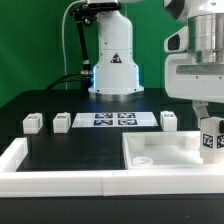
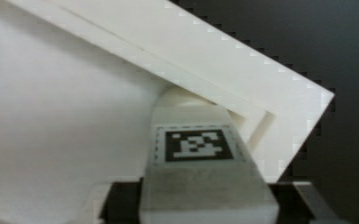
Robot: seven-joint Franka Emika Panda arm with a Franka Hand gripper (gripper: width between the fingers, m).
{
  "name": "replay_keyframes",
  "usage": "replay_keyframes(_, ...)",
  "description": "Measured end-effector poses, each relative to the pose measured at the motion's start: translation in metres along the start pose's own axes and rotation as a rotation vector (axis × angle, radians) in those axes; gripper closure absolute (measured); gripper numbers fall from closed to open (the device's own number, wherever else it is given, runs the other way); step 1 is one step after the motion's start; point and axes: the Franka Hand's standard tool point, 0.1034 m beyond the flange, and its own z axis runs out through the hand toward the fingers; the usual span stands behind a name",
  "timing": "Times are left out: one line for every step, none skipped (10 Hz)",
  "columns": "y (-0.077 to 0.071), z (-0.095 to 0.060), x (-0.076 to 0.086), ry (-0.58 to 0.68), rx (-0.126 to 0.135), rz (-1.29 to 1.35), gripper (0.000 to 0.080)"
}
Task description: Assemble square table
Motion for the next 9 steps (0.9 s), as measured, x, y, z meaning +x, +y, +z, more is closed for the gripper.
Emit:
replay_keyframes(-0.0001,0.0000,-0.0004,-0.002,0.001,0.030,0.0506)
replay_keyframes(-0.0002,-0.0001,-0.0006,-0.006,0.002,0.095,0.0506)
replay_keyframes(-0.0003,-0.0001,-0.0007,-0.006,0.003,0.111,0.0506)
replay_keyframes(-0.0004,0.0000,-0.0011,-0.007,0.003,0.122,0.0449)
replay_keyframes(-0.0004,0.0001,-0.0014,-0.007,0.003,0.108,0.0315)
replay_keyframes(-0.0003,0.0001,-0.0013,-0.007,0.003,0.072,0.0315)
replay_keyframes(-0.0001,0.0001,-0.0002,-0.007,0.004,0.026,0.0181)
replay_keyframes(-0.0001,0.0000,0.0005,-0.006,0.004,-0.085,0.0159)
replay_keyframes(-0.0004,-0.0004,0.0015,-0.005,0.005,-0.177,0.0152)
